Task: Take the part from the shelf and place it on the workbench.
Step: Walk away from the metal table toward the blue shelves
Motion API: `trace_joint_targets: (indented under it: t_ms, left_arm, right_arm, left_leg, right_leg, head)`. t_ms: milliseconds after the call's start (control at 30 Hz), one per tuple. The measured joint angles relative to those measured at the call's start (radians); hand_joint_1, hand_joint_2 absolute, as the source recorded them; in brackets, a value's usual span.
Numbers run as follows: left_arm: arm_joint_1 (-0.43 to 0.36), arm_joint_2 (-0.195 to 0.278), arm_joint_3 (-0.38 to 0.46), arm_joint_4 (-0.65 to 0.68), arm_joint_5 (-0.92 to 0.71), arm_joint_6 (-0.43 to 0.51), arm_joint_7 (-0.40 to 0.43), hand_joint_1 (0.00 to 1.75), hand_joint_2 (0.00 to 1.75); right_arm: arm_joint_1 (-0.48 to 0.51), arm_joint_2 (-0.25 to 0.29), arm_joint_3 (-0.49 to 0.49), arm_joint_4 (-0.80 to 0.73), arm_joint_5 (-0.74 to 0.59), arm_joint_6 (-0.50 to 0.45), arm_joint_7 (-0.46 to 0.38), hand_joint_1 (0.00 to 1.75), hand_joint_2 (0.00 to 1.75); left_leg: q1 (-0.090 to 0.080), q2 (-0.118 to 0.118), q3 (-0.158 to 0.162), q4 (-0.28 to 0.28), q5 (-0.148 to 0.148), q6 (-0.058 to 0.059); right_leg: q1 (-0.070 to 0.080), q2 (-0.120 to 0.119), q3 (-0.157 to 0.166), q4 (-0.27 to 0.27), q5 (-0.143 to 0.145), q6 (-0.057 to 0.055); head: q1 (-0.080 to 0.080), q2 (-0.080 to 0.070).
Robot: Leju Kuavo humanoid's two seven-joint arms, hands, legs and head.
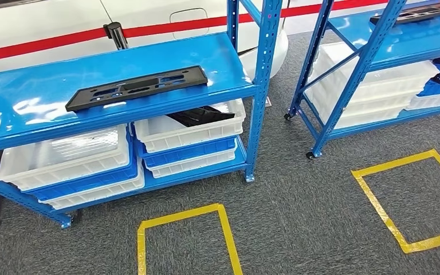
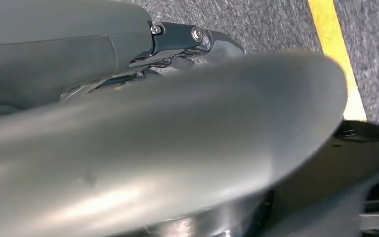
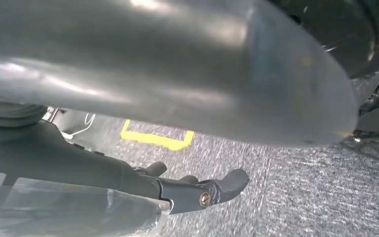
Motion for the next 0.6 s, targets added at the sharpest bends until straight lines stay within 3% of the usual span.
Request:
trace_joint_targets:
  t_ms: [33, 67, 133, 200, 267, 333, 400, 433, 467, 533, 567, 600]
  left_arm:
    - [-0.001, 0.000, 0.001, 0.000, 0.000, 0.000, 0.000, 0.00, 1.75]
    - [-0.003, 0.001, 0.001, 0.000, -0.001, -0.001, 0.000, 0.00, 1.75]
    - [-0.007, 0.003, 0.001, -0.001, -0.004, -0.001, 0.000, 0.00, 1.75]
    - [-0.009, 0.004, 0.001, -0.002, -0.006, -0.002, 0.000, 0.00, 1.75]
    - [-0.008, 0.003, 0.001, -0.002, -0.007, -0.002, 0.000, 0.00, 1.75]
    - [-0.010, 0.001, 0.002, -0.002, -0.008, -0.002, 0.000, 0.00, 1.75]
    - [-0.012, 0.000, 0.002, -0.002, -0.009, -0.002, 0.000, 0.00, 1.75]
    - [-0.011, 0.000, 0.002, -0.002, -0.010, -0.002, 0.000, 0.00, 1.75]
    - [-0.011, 0.000, 0.002, -0.002, -0.011, -0.002, 0.000, 0.00, 1.75]
    - [-0.010, -0.001, 0.002, -0.001, -0.013, -0.002, 0.000, 0.00, 1.75]
    - [-0.010, -0.001, 0.002, -0.001, -0.014, -0.001, 0.000, 0.00, 1.75]
    - [-0.011, -0.001, 0.002, -0.001, -0.015, 0.000, 0.000, 0.00, 1.75]
  right_arm:
    - [-0.001, 0.001, 0.001, 0.000, 0.002, 0.000, 0.002, 0.00, 0.00]
    - [-0.002, 0.003, 0.003, 0.000, 0.003, 0.001, 0.003, 0.00, 0.00]
    - [-0.002, 0.006, 0.007, 0.000, 0.007, 0.002, 0.003, 0.00, 0.00]
    - [-0.004, 0.008, 0.010, 0.000, 0.009, 0.003, 0.003, 0.00, 0.00]
    - [-0.006, 0.008, 0.012, 0.000, 0.012, 0.006, 0.003, 0.00, 0.00]
    - [-0.005, 0.006, 0.014, 0.000, 0.014, 0.008, 0.003, 0.00, 0.00]
    - [-0.002, 0.005, 0.015, 0.000, 0.018, 0.008, 0.003, 0.00, 0.00]
    - [0.000, 0.004, 0.015, 0.000, 0.020, 0.008, 0.003, 0.00, 0.00]
    - [0.001, 0.003, 0.016, 0.000, 0.022, 0.008, 0.003, 0.00, 0.00]
    - [0.002, 0.000, 0.019, 0.000, 0.026, 0.007, 0.002, 0.00, 0.00]
    - [0.002, 0.000, 0.021, 0.000, 0.027, 0.007, 0.001, 0.00, 0.00]
    - [0.001, 0.000, 0.023, 0.000, 0.029, 0.007, 0.001, 0.00, 0.00]
  left_leg:
    - [-0.006, 0.019, 0.036, -0.075, 0.036, 0.013]
    - [-0.013, 0.040, 0.066, -0.138, 0.059, 0.025]
    - [-0.026, 0.065, 0.094, -0.199, 0.071, 0.040]
    - [-0.027, 0.046, 0.096, -0.209, 0.072, 0.044]
    - [-0.020, 0.025, 0.107, -0.228, 0.083, 0.048]
    - [-0.014, 0.005, 0.114, -0.239, 0.090, 0.049]
    - [-0.014, -0.020, 0.114, -0.239, 0.090, 0.050]
    - [-0.014, -0.033, 0.114, -0.238, 0.089, 0.049]
    - [-0.013, -0.045, 0.116, -0.237, 0.088, 0.046]
    - [-0.009, -0.069, 0.121, -0.232, 0.083, 0.037]
    - [-0.010, -0.080, 0.122, -0.226, 0.078, 0.030]
    - [-0.011, -0.088, 0.121, -0.220, 0.072, 0.023]
  right_leg:
    - [0.003, -0.007, 0.004, -0.001, -0.002, -0.002]
    - [0.007, -0.014, 0.007, -0.001, -0.005, -0.001]
    - [0.010, -0.029, 0.010, -0.003, -0.011, 0.005]
    - [0.012, -0.046, 0.016, -0.008, -0.014, 0.013]
    - [0.014, -0.021, 0.010, 0.015, -0.029, 0.016]
    - [0.010, 0.027, -0.039, 0.116, -0.074, 0.013]
    - [0.004, 0.044, -0.111, 0.249, -0.122, 0.014]
    - [0.001, 0.046, -0.134, 0.284, -0.127, 0.022]
    - [-0.003, 0.047, -0.137, 0.277, -0.113, 0.033]
    - [-0.014, 0.058, -0.092, 0.163, -0.050, 0.061]
    - [-0.018, 0.071, -0.065, 0.096, -0.021, 0.069]
    - [-0.022, 0.081, -0.044, 0.046, -0.001, 0.068]
  head:
    - [0.000, 0.000]
    - [0.001, 0.000]
    - [0.000, 0.000]
    - [-0.001, 0.000]
    - [0.001, 0.000]
    - [0.005, 0.000]
    - [0.006, 0.000]
    - [0.006, 0.000]
    - [0.006, 0.000]
    - [0.006, 0.000]
    - [0.008, 0.000]
    - [0.008, 0.000]
